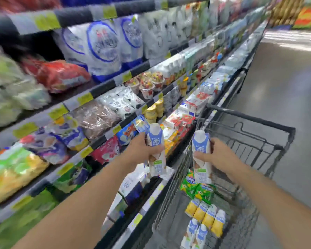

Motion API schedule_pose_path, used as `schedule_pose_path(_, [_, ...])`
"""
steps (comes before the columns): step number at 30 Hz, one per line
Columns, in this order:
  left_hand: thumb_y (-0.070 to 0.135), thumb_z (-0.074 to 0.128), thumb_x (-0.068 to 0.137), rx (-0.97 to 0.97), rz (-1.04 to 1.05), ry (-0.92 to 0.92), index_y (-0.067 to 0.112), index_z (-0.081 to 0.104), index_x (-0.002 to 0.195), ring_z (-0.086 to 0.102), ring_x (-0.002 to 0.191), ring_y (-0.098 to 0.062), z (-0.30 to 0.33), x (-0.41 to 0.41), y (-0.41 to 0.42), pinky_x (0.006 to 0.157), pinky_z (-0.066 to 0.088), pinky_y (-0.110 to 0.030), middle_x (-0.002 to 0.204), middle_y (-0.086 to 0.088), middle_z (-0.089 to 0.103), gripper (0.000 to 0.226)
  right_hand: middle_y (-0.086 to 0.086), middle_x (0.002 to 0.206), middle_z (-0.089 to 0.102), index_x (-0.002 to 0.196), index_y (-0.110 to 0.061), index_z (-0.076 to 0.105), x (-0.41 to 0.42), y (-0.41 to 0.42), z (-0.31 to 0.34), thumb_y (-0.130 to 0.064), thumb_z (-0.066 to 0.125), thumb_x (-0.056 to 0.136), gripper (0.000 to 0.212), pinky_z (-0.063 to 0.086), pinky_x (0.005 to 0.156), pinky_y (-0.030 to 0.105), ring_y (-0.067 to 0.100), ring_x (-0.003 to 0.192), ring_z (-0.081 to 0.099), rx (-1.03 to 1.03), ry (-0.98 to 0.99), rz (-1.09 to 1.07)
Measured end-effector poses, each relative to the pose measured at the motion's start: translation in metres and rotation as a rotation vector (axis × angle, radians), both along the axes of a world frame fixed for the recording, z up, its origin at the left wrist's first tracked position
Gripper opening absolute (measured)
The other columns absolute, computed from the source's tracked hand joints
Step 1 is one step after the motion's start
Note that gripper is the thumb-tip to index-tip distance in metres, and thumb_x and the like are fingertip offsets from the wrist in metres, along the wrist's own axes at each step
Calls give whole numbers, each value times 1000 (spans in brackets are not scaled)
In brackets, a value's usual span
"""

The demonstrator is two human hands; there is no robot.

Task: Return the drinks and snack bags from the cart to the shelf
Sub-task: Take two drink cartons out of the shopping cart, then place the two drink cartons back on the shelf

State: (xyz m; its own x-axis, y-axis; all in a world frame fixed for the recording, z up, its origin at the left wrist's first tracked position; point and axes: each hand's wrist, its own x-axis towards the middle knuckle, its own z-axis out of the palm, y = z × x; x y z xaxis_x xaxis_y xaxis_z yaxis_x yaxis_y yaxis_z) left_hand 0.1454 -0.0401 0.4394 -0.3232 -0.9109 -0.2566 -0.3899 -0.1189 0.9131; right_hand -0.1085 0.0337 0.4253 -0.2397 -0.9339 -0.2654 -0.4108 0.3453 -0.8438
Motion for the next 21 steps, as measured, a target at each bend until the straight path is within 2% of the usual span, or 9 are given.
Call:
schedule_pose_path(2, [22, 82, 80, -43, 107, 18, 21, 63, 98, 68, 74, -20, 21, 30, 22, 65, 58, -35, 93, -13, 73, 26, -1, 114, 67, 121, -16, 53, 29, -5, 21, -39, 86, 72, 63, 54, 89, 43, 21, 102, 66, -56, 4, 110])
schedule_pose_path(4, [21, 81, 81, -78, 227, 12, 21, 63, 92, 68, 68, -18, 38, 64, 49, 61, 58, -33, 85, -8, 73, 21, -1, 116, 66, 125, -19, 53, 63, -7, 39, -48, 85, 68, 72, 55, 89, 45, 21, 103, 65, -87, -1, 233])
schedule_pose_path(7, [24, 82, 80, -127, 404, -37, 18, 61, 102, 68, 75, -18, 57, 123, 98, 63, 58, -35, 93, -5, 73, 32, -6, 101, 66, 111, -22, 55, 125, 3, 63, -37, 81, 78, 45, 55, 74, 33, 12, 89, 64, -138, -7, 419])
schedule_pose_path(9, [27, 84, 77, -153, 518, -70, 18, 61, 104, 69, 78, -17, 68, 166, 133, 63, 58, -33, 95, -3, 73, 37, -5, 101, 66, 110, -19, 54, 169, 13, 76, -35, 82, 78, 45, 54, 73, 30, 10, 87, 64, -169, -2, 515])
schedule_pose_path(11, [24, 84, 78, -178, 624, -69, 20, 61, 94, 66, 65, -11, 80, 209, 170, 53, 53, -25, 82, 0, 72, 28, -4, 103, 65, 113, -16, 53, 215, 26, 89, -34, 82, 78, 49, 54, 78, 32, 14, 91, 64, -197, -2, 610])
schedule_pose_path(13, [23, 85, 77, -207, 722, -84, 19, 61, 91, 64, 58, -10, 91, 251, 206, 51, 52, -26, 75, 0, 70, 28, -9, 97, 62, 110, -18, 51, 263, 42, 103, -30, 81, 80, 44, 48, 68, 23, 7, 84, 61, -216, -25, 698])
schedule_pose_path(15, [22, 85, 77, -215, 811, -73, 17, 62, 94, 65, 62, -15, 99, 293, 247, 59, 57, -34, 78, -2, 71, 29, -10, 95, 64, 106, -18, 52, 312, 61, 114, -27, 82, 79, 41, 45, 64, 19, 2, 81, 59, -251, -53, 779])
schedule_pose_path(17, [22, 84, 77, -225, 896, -73, 17, 63, 96, 68, 69, -19, 104, 336, 290, 67, 58, -39, 86, -6, 74, 29, -6, 97, 66, 103, -19, 53, 365, 85, 121, -27, 83, 78, 39, 47, 65, 22, 7, 83, 62, -273, -60, 856])
schedule_pose_path(21, [22, 83, 79, -224, 1045, -43, 13, 61, 105, 67, 69, -18, 110, 420, 387, 56, 54, -29, 93, -9, 73, 35, -3, 102, 70, 107, -19, 55, 484, 151, 125, -29, 83, 78, 42, 51, 66, 26, 9, 87, 65, -238, -133, 1003])
